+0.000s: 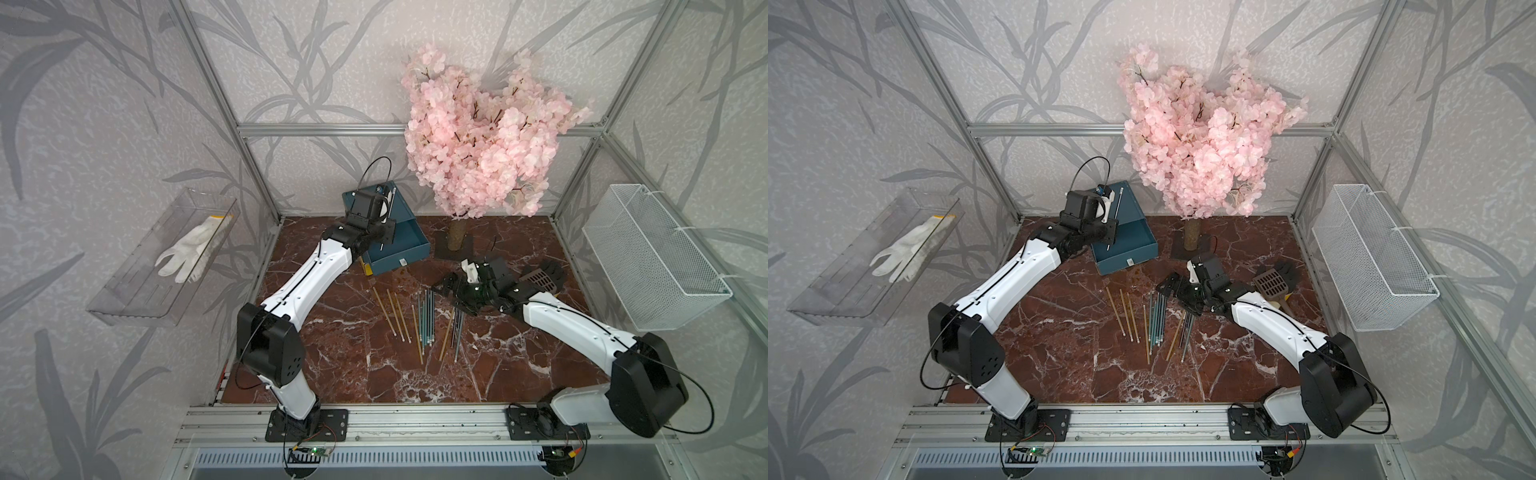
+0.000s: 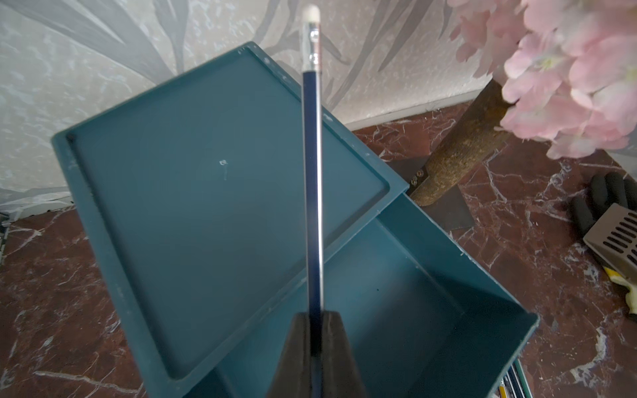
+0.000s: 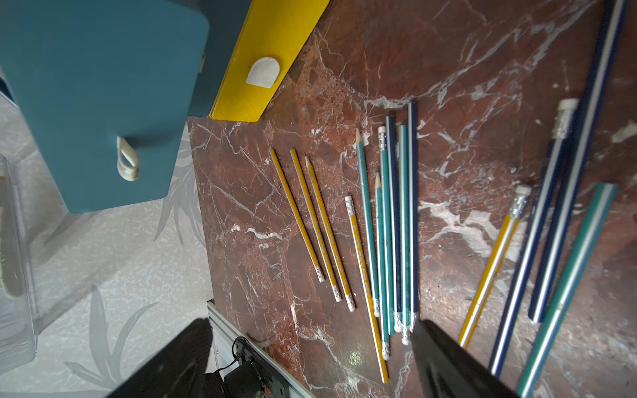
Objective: Please place the pencils in the drawer according to their color
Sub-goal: Place the pencil in the drawer.
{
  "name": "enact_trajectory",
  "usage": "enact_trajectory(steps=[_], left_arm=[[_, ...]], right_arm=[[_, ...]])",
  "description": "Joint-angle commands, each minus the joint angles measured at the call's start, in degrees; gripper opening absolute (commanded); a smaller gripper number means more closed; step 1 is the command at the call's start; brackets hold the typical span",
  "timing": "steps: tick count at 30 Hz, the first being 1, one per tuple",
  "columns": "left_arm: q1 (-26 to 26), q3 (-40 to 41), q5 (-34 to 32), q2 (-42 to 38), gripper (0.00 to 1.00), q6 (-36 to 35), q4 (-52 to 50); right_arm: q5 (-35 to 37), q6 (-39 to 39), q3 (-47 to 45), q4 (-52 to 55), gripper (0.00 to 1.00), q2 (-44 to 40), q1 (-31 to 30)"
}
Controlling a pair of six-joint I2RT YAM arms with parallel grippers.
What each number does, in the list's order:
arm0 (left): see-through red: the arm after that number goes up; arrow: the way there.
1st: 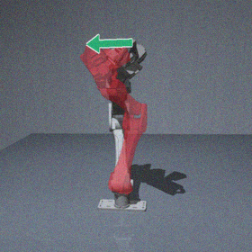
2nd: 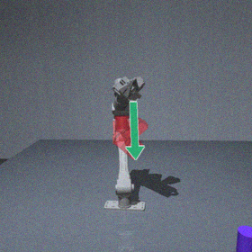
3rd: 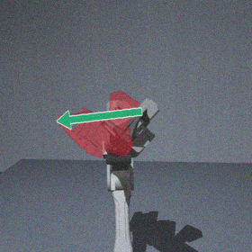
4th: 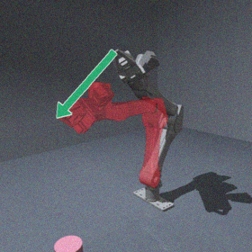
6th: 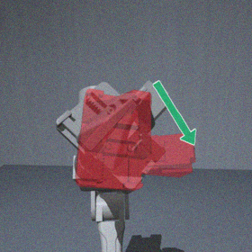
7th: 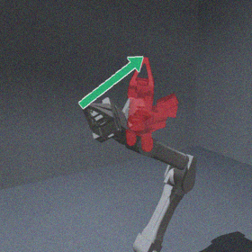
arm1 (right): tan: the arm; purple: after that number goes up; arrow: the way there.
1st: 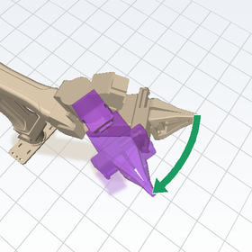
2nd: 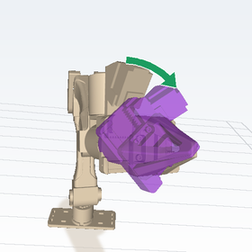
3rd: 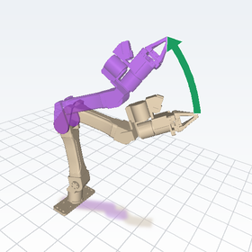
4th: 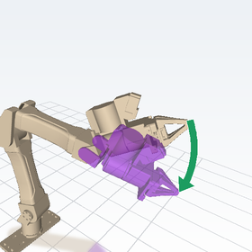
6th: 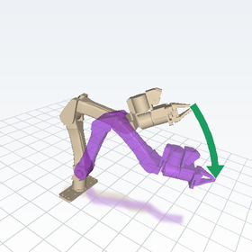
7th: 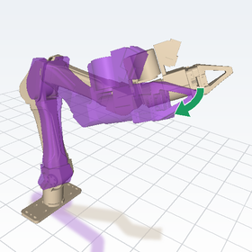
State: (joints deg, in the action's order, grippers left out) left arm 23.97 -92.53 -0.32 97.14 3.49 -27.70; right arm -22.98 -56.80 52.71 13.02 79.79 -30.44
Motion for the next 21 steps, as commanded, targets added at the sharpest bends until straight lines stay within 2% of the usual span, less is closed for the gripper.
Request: enact_trajectory(steps=[1, 11, 21], left_arm=[[0.5, 0.3, 1.0, -1.1, 0.0, -3.9, -0.7], [0.9, 5.4, 3.6, -4.3, 0.0, -5.9, -3.9], [1.1, 6.4, 7.6, -6.2, 0.0, -6.8, -7.8]], right_arm=[[0.7, -0.5, 1.7, -1.8, 0.94, 0.3, -0.3], [0.4, -1.2, 1.8, -2.7, 0.94, 1.0, -0.4], [0.4, -1.3, 2.2, -2.8, 0.94, 1.5, -0.3]])
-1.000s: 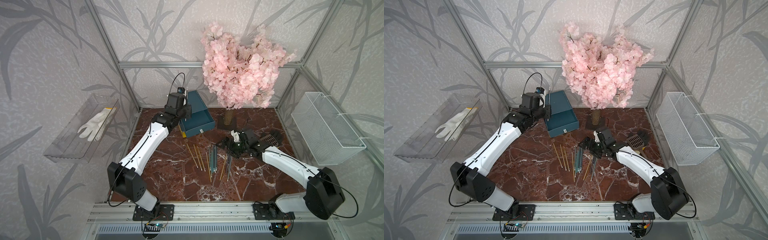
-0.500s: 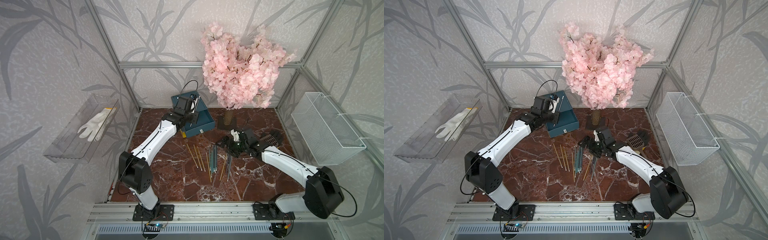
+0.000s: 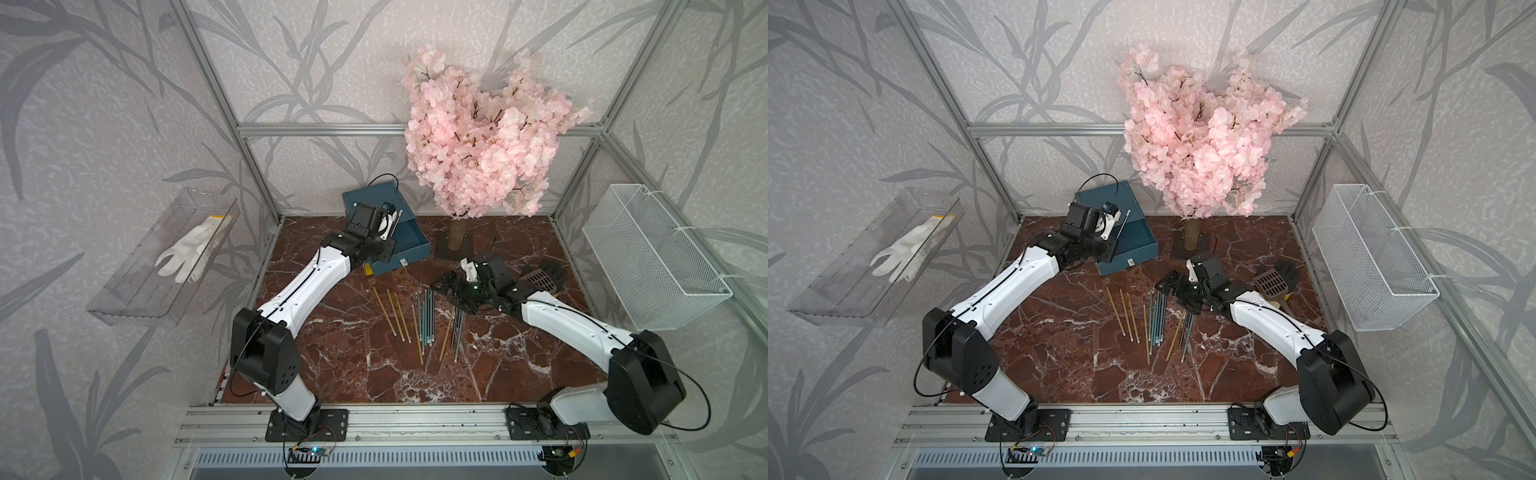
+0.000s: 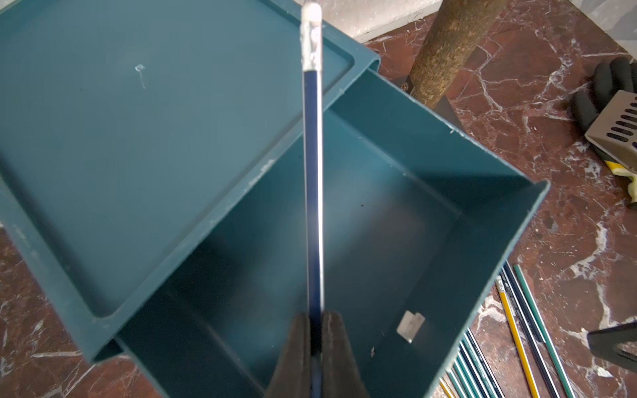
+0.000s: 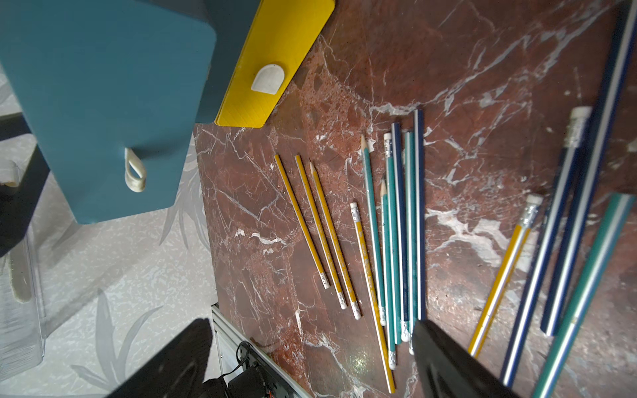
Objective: Please place the pencils in the drawer according to their color
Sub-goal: Place the pencil in the drawer.
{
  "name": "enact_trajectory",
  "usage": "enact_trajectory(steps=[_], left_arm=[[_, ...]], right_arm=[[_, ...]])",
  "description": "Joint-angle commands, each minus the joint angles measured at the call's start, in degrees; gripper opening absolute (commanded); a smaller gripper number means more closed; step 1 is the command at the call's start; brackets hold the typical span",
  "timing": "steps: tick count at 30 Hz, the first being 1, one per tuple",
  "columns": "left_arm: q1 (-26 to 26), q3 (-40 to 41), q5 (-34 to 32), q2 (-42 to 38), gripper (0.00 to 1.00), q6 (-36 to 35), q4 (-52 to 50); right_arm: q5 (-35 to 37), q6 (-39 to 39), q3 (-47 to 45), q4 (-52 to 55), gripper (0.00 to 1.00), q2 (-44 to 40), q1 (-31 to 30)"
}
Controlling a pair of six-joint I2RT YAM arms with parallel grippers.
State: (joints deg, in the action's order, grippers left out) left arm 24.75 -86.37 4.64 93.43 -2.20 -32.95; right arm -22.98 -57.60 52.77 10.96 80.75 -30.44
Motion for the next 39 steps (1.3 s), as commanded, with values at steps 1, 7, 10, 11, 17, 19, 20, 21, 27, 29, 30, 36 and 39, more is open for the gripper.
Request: enact_trajectory(steps=[1, 7, 10, 11, 17, 19, 20, 21, 27, 29, 30, 36, 39], left_arm=[[0.4, 0.1, 3.1, -2.5, 0.0, -1.1, -3.1], [0.3, 0.2, 5.5, -3.1, 0.0, -1.4, -5.7], [0.5, 0.2, 6.3, -3.1, 0.0, -1.1, -6.4], [0.4, 0.1, 6.7, -3.0, 0.0, -1.1, -6.8], [0.4, -1.0, 6.7, -1.9, 0.29, -1.0, -8.1], [0.4, -1.4, 6.3, -1.7, 0.49, -0.9, -8.1], [0.5, -1.7, 5.9, -1.6, 0.58, -0.9, -8.0], [0.5, -2.1, 5.4, -1.6, 0.65, -0.7, -7.9], [0.4, -3.9, 1.4, -1.7, 0.88, 1.7, -5.7], [0.5, -4.1, -0.2, -2.5, 0.93, 3.3, -4.5], [0.5, -4.1, -1.2, -3.1, 0.99, 4.4, -3.8], [0.3, -2.1, -6.9, -7.3, 1.0, 13.2, -0.9], [0.3, 1.6, -11.9, -10.5, 1.0, 19.2, 0.6]], right_arm=[[0.4, -0.5, 2.2, -0.8, 0.94, 0.6, -0.3], [0.6, -0.6, 2.5, -0.6, 0.94, 0.9, -0.3], [0.6, -0.5, 2.7, -0.5, 0.94, 1.2, -0.3], [0.5, -0.5, 2.8, -0.4, 0.94, 1.3, -0.3], [0.7, -0.4, 3.4, -0.2, 0.94, 1.6, -0.3], [0.7, -0.3, 3.6, -0.1, 0.94, 1.5, -0.3], [0.8, -0.2, 3.7, -0.1, 0.94, 1.5, -0.3], [0.9, -0.2, 3.7, 0.0, 0.94, 1.4, -0.3], [1.4, 0.0, 3.8, 0.8, 0.95, 0.8, 0.3], [1.9, 0.4, 4.0, 2.0, 0.95, 0.4, 0.6], [2.2, 0.8, 4.2, 3.2, 0.94, 0.1, 0.8], [7.8, 4.0, 5.6, 15.4, 0.94, -0.4, 2.1], [11.8, 6.8, 6.2, 21.6, 0.94, -0.2, 2.9]])
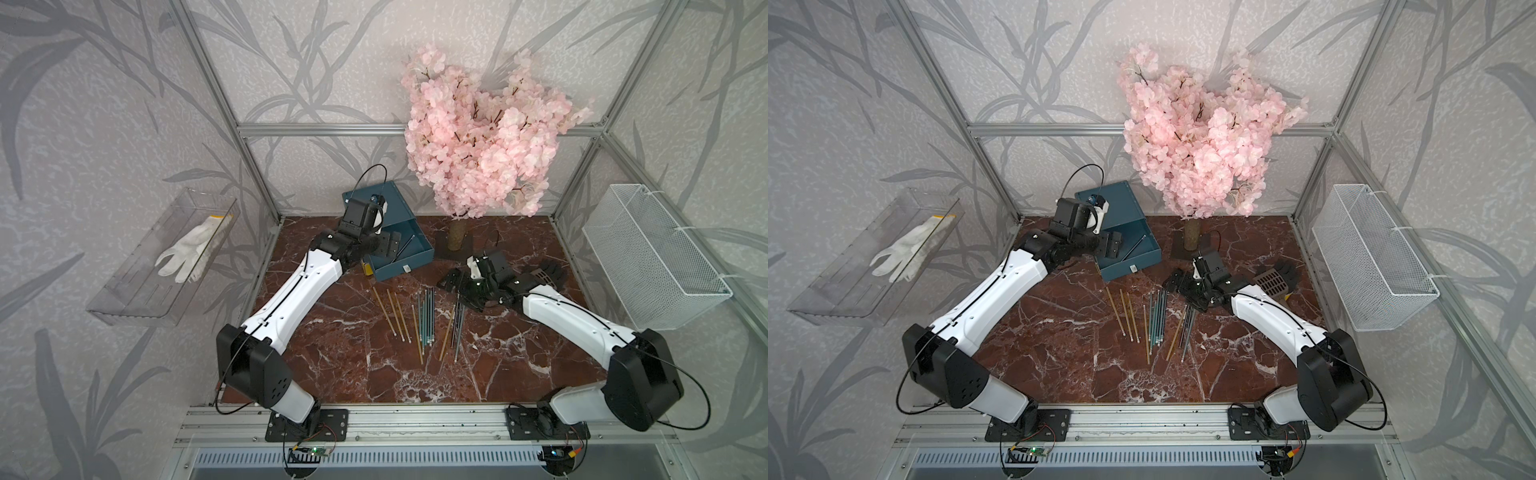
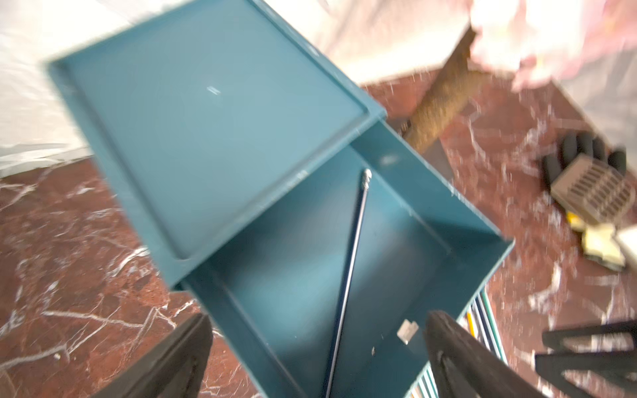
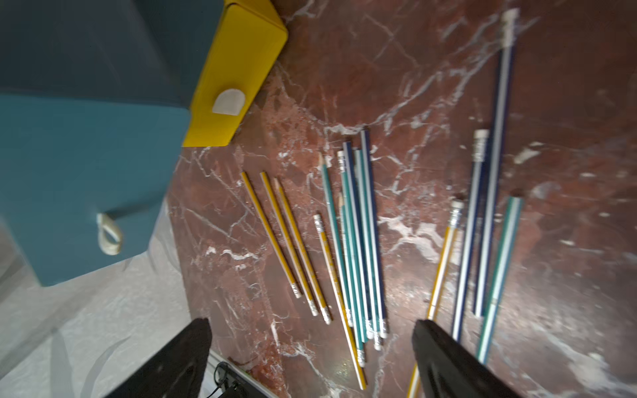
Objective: Please place the pencils in the drawer according to their color
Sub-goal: Place the pencil in the drawer, then pick up the pencil from the center of the board.
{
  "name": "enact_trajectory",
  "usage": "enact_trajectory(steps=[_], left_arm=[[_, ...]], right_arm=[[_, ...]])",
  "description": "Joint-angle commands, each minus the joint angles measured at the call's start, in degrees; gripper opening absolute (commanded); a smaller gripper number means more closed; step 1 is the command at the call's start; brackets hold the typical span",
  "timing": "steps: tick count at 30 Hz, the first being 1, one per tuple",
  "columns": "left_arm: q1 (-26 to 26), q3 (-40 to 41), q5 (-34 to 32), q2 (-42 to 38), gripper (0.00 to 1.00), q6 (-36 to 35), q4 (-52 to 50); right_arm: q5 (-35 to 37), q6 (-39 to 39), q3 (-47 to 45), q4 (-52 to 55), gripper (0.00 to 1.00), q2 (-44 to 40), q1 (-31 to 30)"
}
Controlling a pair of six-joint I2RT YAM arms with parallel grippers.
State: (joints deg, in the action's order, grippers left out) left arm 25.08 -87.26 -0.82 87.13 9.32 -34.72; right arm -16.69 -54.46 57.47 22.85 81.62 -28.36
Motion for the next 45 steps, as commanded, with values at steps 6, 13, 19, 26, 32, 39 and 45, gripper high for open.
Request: enact_trajectory(steps=[6, 13, 19, 26, 32, 39, 45], left_arm=[[-0.1, 11.3, -12.7, -10.4, 1.0, 17.3, 1.3], [-0.2, 20.2, -12.3, -13.7, 1.0, 22.6, 1.9], [-0.1, 22.9, -11.5, -12.8, 1.0, 25.1, 3.4], [-0.2, 22.4, -10.4, -11.7, 1.0, 25.1, 3.6], [-0.2, 23.5, -9.7, -11.9, 1.0, 25.7, 4.5], [-0.2, 24.3, -9.8, -11.9, 1.0, 26.2, 5.0], [-0.2, 24.6, -9.4, -11.5, 1.0, 26.5, 5.5]], right_arm=[[10.1, 8.2, 2.8, 15.8, 0.94, 0.1, 3.9], [12.6, 12.5, 5.6, 15.5, 0.92, 5.5, 5.8], [13.2, 12.9, 9.2, 14.0, 0.79, 13.0, 6.7], [14.8, 13.5, 15.5, 13.0, 0.61, 21.5, 6.8], [17.8, 14.6, 20.0, 14.1, 0.52, 26.2, 6.8], [18.5, 15.8, 23.2, 15.2, 0.46, 30.6, 6.7], [19.5, 17.2, 26.4, 16.1, 0.42, 34.3, 6.7]])
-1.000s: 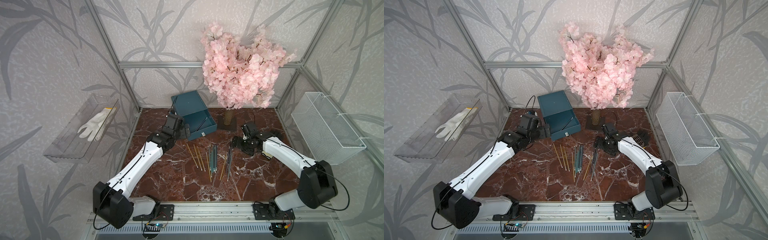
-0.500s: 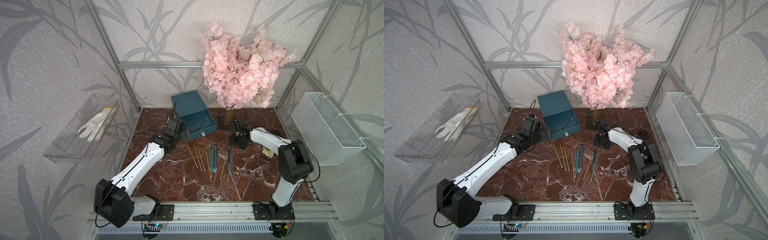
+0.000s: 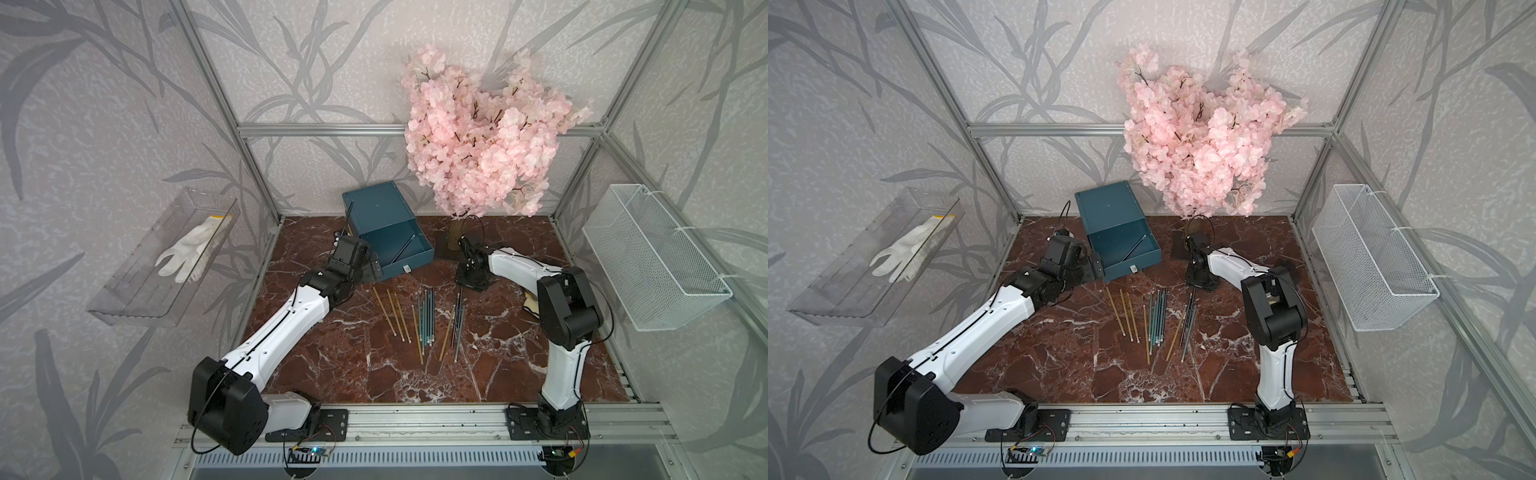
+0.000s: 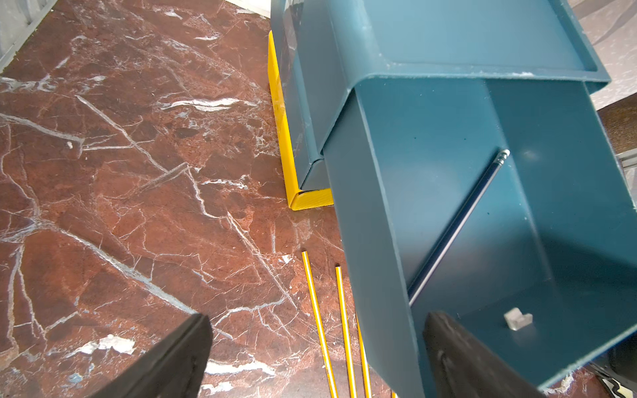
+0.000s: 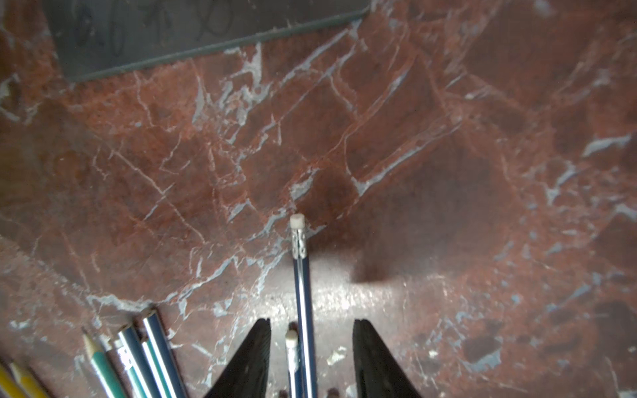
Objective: Please place the pencils in the drawer according to their color
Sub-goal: Pick up the pencil from the center of the board.
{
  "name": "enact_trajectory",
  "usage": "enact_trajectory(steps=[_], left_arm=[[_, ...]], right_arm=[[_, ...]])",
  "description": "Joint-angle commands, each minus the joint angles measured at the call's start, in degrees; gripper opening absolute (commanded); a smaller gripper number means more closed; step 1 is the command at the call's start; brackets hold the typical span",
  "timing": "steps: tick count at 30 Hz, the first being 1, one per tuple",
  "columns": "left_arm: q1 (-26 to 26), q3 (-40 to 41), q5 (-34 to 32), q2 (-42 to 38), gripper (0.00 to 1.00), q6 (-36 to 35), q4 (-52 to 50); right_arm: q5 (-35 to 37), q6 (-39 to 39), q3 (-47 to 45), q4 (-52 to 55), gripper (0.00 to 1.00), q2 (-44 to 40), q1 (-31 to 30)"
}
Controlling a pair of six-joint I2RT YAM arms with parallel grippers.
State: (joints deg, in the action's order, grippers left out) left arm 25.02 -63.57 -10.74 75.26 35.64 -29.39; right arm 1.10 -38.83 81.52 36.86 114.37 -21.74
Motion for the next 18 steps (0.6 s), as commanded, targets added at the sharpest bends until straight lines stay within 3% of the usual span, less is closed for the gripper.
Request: enact_trajectory(steps=[1, 18], left_arm=[[-0.1, 0.9, 0.5, 0.5, 1.0, 0.2, 0.3], [-0.1, 1.3, 0.5, 0.9, 1.0, -0.3, 0.4]], right_arm=[[2.0, 1.9, 2.9, 2.3, 0.42, 2.1, 0.1], [3.0, 4.7, 9.2, 4.9, 0.37, 9.2, 0.1]])
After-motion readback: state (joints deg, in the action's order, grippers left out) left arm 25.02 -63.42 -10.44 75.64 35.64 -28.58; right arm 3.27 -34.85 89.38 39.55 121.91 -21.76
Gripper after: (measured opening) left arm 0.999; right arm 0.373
